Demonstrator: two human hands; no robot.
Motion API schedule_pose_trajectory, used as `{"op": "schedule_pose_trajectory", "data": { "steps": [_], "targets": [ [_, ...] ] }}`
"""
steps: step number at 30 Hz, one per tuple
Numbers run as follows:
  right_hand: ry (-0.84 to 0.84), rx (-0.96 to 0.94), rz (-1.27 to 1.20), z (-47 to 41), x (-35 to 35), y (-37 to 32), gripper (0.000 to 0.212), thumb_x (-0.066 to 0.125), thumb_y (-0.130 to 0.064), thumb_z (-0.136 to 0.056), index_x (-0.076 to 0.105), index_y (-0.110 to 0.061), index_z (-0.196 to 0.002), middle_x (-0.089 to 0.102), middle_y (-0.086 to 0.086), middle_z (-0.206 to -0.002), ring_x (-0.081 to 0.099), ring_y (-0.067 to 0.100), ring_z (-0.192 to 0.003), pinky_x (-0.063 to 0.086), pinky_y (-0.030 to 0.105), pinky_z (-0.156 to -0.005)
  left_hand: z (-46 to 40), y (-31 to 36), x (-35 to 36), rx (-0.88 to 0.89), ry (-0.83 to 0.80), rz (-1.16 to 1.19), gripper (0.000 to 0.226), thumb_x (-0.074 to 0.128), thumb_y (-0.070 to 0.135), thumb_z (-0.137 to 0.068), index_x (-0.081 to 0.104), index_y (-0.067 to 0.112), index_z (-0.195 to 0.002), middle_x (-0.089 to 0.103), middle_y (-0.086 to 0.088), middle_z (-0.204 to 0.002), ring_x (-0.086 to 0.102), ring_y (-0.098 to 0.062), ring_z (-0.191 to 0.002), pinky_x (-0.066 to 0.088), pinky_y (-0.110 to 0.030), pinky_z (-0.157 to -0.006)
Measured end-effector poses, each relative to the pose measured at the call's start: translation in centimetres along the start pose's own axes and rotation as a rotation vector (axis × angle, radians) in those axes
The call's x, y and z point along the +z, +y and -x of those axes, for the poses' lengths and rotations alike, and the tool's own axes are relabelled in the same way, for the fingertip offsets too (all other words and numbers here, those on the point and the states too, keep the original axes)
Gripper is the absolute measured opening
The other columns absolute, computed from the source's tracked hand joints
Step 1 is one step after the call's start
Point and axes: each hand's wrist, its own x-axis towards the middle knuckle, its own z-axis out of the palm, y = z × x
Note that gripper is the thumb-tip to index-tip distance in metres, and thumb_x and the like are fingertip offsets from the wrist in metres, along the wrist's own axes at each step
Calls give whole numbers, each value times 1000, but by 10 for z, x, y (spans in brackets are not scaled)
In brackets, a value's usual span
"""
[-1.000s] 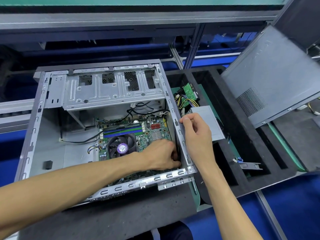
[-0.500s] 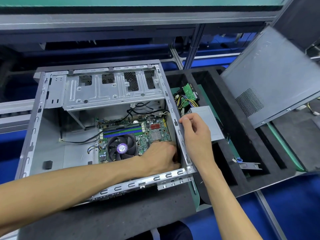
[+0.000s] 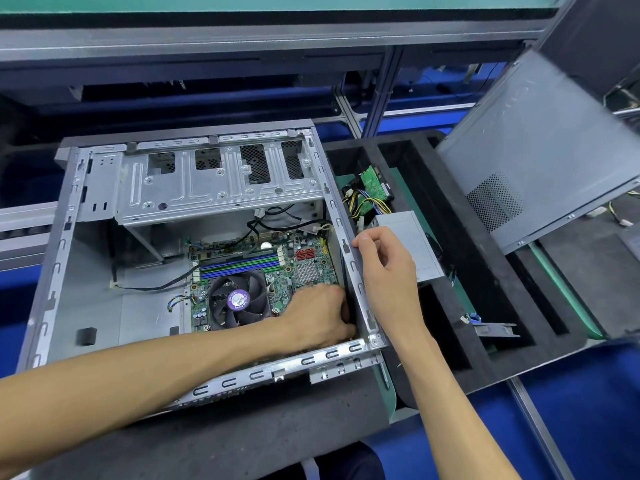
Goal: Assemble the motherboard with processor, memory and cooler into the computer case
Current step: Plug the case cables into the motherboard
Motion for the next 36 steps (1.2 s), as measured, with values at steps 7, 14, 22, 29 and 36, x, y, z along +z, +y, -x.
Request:
{"op": "schedule_pose_trajectory", "data": {
  "steps": [7, 14, 22, 29, 36],
  "targets": [
    [-4, 13, 7, -1, 0, 1, 19, 50, -25, -102, 62, -27, -86, 54, -12, -66, 43, 3, -57, 35, 14, -55, -3, -5, 2, 13, -48, -16, 29, 73, 42, -74, 55, 20, -68, 59, 6, -65, 47, -7, -54, 34, -30, -67],
    [-2, 4, 23, -1, 2, 1, 19, 51, -25, -101, 60, -29, -85, 56, -6, -70, 45, 2, -60, 39, 12, -57, -7, -3, 6, -81, -81, -27, 26, 74, 35, -71, 57, 15, -72, 53, 5, -72, 47, -13, -69, 38, -37, -87],
    [-4, -9, 58, 3, 1, 2, 17, 50, -26, -101, 60, -30, -88, 58, -1, -76, 46, 1, -60, 40, 14, -56, -7, -8, 11, -117, -64, -58, 48, 71, 50, -66, 37, 23, -86, 31, 1, -91, 27, -19, -87, 22, -35, -77],
    [2, -45, 120, 5, 1, 1, 17, 50, -28, -101, 61, -30, -88, 58, 3, -77, 53, 17, -68, 43, 26, -60, 4, -10, -7, -57, -167, -94, 73, 71, 61, -76, 44, 12, -121, 41, -7, -109, 41, -25, -101, 34, -38, -85],
    [52, -155, 240, 3, 1, -3, 16, 53, -29, -100, 63, -28, -87, 61, -6, -76, 56, 13, -72, 47, 28, -63, 17, -7, -90, 9, -305, 144, 17, 60, 31, -96, 68, 22, -108, 67, 8, -97, 64, -11, -84, 50, -22, -71]
  ]
}}
